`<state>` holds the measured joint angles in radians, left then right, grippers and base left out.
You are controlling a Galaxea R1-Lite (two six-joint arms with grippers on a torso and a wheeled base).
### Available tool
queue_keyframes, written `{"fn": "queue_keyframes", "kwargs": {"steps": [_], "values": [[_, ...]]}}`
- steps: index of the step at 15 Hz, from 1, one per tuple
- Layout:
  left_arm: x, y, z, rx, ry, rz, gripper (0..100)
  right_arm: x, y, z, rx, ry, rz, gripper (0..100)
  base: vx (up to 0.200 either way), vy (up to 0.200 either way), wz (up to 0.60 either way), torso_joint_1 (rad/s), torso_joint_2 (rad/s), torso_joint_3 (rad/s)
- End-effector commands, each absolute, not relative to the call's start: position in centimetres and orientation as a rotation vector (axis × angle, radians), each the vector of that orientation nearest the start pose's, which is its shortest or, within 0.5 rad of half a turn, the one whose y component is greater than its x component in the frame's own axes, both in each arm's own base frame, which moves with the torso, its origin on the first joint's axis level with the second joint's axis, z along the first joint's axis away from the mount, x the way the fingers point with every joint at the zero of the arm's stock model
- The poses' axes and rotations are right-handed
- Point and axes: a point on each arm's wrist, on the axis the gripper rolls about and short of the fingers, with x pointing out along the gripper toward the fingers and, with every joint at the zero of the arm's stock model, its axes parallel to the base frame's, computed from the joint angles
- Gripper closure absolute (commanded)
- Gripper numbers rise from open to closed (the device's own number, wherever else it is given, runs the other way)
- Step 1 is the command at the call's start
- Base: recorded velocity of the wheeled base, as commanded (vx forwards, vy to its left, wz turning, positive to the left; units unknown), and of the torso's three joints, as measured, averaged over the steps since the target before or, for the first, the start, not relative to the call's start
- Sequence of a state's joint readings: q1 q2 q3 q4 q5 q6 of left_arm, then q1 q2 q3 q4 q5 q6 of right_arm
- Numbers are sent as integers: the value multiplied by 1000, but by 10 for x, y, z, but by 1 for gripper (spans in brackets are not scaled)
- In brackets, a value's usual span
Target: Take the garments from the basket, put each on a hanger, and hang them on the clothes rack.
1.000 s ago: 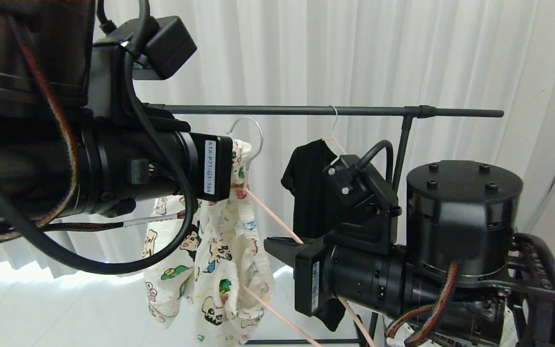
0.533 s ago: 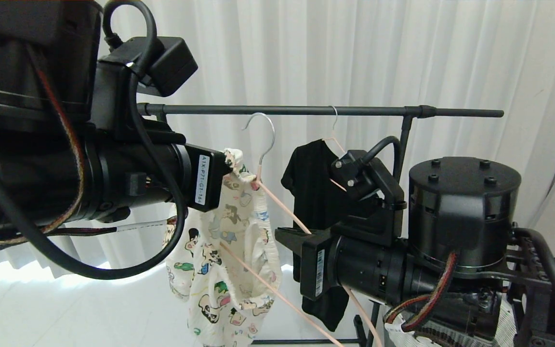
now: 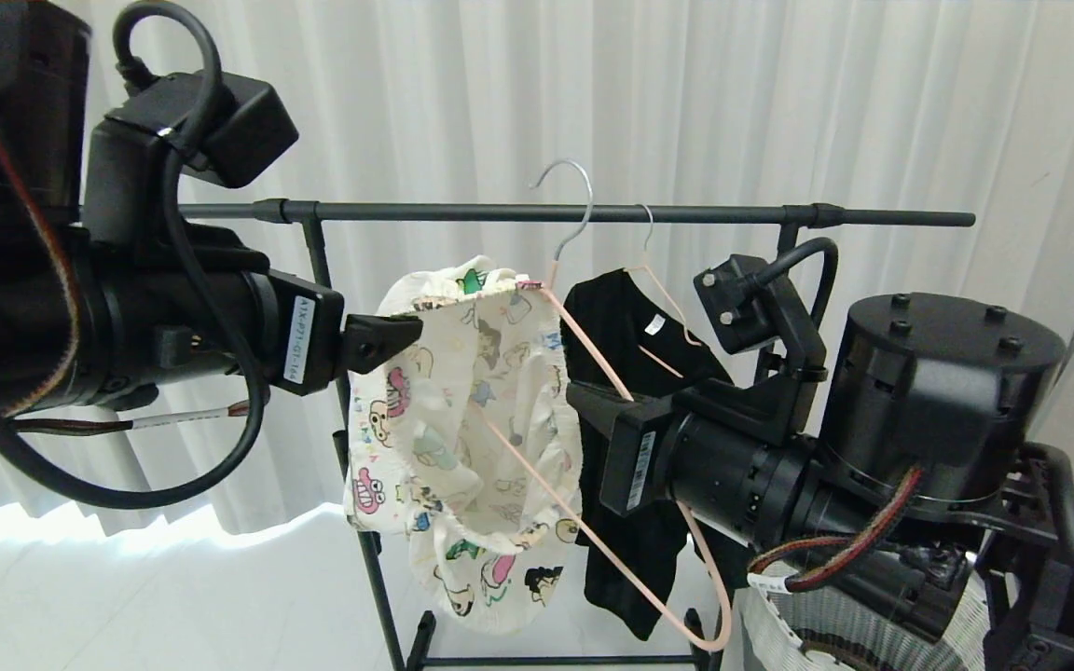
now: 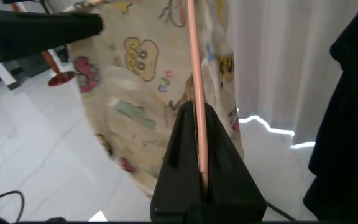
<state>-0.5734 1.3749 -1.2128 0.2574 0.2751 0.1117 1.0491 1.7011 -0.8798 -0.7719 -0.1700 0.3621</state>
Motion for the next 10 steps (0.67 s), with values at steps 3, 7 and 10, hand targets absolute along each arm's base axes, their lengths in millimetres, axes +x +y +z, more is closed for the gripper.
{"fn": "queue_keyframes", "kwargs": {"steps": [3, 7, 10], "values": [[166, -106, 301, 266, 341, -385, 0, 165, 266, 219, 306, 176, 843, 100, 0, 0, 0, 0, 0, 0], [183, -119, 304, 258, 253, -435, 0, 160, 269, 218, 276, 169, 868, 100, 0, 0, 0, 0, 0, 0], [202, -109, 295, 318, 230, -360, 0, 159, 268, 220, 281, 162, 866, 100, 0, 0, 0, 0, 0, 0]]}}
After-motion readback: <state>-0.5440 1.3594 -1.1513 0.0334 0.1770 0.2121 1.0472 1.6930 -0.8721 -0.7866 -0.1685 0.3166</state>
